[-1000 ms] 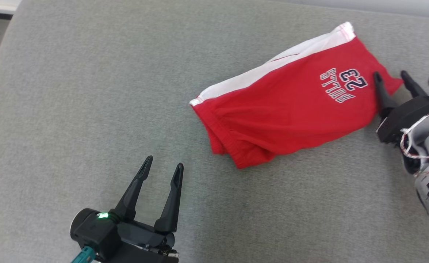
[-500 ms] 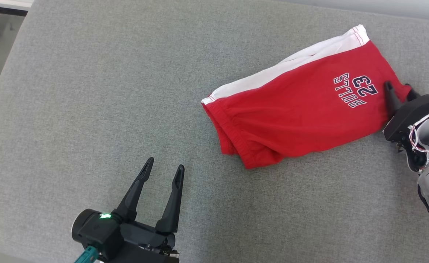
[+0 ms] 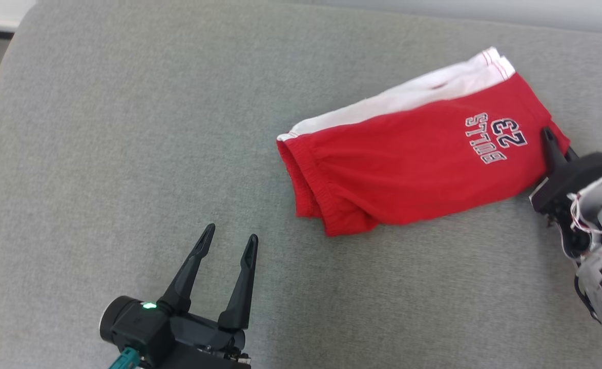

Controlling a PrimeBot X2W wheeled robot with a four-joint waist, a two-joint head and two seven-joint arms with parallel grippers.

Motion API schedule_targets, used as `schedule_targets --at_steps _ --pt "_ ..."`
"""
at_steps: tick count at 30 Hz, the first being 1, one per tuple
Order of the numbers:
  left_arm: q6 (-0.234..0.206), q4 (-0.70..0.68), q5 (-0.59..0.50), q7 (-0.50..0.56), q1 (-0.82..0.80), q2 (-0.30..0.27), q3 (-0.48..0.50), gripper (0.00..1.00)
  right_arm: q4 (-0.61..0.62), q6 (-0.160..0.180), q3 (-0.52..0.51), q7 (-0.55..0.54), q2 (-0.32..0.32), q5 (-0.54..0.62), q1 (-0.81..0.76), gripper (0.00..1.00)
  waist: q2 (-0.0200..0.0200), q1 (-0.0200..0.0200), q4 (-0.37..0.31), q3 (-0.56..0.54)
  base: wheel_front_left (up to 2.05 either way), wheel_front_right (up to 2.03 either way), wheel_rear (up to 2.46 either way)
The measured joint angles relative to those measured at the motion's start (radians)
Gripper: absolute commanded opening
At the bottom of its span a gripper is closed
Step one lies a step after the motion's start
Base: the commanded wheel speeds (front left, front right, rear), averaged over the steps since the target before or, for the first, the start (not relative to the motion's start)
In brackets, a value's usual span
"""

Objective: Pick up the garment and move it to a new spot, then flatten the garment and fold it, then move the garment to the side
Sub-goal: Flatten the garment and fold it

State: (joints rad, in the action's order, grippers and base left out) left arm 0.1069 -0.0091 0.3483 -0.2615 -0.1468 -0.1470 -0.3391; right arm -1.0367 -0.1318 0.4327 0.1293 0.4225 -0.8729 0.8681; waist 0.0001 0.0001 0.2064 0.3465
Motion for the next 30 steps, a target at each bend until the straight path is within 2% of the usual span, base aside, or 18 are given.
schedule_targets --at_steps 9,16,23,30 --pt "-0.003 0.003 -0.007 0.000 0.041 0.013 0.004 1.00 0.109 0.000 0.004 0.065 0.061 -0.113 -0.163 0.00 0.0000 -0.0001 -0.055 -0.071 0.00 0.00 0.00" --pt "-0.010 0.005 -0.013 0.000 0.065 0.019 -0.008 1.00 0.165 0.000 0.009 0.073 0.107 -0.158 -0.276 0.00 0.0000 -0.0002 -0.103 -0.125 0.00 0.00 0.00" --pt "-0.012 0.010 -0.013 0.000 0.070 0.023 -0.023 1.00 0.169 0.000 -0.005 0.074 0.134 -0.176 -0.304 0.00 0.0000 -0.0002 -0.122 -0.169 0.00 0.00 0.00" --pt "-0.019 0.021 -0.007 0.000 0.073 0.031 -0.034 1.00 0.155 0.000 0.006 0.090 0.119 -0.137 -0.265 0.00 -0.0001 -0.0002 -0.093 -0.183 0.00 0.00 0.00"
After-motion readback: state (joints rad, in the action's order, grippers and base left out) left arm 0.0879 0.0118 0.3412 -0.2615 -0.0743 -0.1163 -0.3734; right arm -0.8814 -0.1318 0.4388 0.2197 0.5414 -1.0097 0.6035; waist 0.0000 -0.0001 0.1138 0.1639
